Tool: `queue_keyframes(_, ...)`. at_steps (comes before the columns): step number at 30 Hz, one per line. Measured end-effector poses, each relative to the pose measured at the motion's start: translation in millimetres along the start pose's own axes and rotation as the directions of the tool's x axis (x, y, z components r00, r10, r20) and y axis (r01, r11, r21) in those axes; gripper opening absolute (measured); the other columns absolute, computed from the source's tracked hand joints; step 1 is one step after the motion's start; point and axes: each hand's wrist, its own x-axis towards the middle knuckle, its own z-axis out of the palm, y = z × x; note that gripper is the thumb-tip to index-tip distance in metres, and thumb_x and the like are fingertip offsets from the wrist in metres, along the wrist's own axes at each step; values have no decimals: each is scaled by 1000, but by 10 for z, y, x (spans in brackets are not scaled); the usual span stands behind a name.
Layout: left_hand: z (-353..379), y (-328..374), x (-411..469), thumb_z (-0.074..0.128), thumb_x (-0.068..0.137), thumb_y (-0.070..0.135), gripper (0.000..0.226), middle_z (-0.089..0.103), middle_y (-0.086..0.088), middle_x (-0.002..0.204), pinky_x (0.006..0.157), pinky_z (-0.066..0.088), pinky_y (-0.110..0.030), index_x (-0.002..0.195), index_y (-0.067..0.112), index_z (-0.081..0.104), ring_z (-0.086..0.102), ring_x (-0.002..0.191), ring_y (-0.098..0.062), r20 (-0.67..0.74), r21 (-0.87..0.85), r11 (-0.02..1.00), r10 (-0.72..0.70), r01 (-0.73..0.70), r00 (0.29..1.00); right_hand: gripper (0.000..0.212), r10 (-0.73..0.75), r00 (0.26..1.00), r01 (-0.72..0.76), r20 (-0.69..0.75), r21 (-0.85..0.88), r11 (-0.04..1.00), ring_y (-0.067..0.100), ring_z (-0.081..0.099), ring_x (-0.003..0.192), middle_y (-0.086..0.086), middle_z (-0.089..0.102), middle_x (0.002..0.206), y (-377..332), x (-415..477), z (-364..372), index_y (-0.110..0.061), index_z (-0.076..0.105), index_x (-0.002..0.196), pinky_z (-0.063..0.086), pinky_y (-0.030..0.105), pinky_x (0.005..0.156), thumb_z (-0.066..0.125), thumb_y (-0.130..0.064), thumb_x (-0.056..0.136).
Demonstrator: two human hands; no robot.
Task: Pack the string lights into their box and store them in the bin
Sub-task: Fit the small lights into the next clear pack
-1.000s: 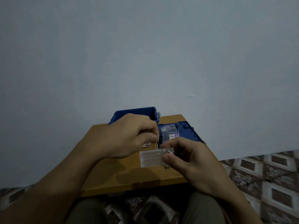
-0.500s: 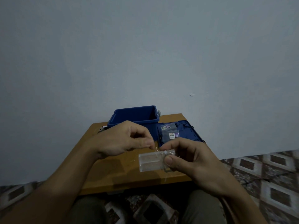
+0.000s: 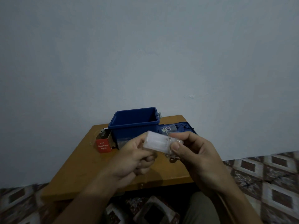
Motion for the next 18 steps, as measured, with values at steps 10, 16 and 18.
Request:
queue_keyframes(10,338,-77,-145,70,90,34,24,40,0,61,43,19,-23,76,16,65,24,45,-9,-288,-33,988,134,-150,948,25,-118,959,98,-258,-90,991,19,69,78,13,71,95,72,-29,232,-13,71,105,56,27,67,71,-25,83)
queue_keyframes(16,329,50,-158,67,85,33,22,52,12,52,43,32,-14,83,13,77,42,43,-2,-361,291,939,283,-181,889,34,-7,996,2,-87,-59,998,22,67,77,24,62,95,-2,-12,111,-21,73,112,57,30,70,79,-27,79)
queue_keyframes(18,327,89,-154,68,90,26,17,55,16,51,43,36,-12,86,12,78,48,45,2,-330,383,910,294,-157,897,33,1,994,-7,-109,-58,998,23,68,76,17,66,91,14,4,89,-23,74,108,56,32,71,78,-29,76)
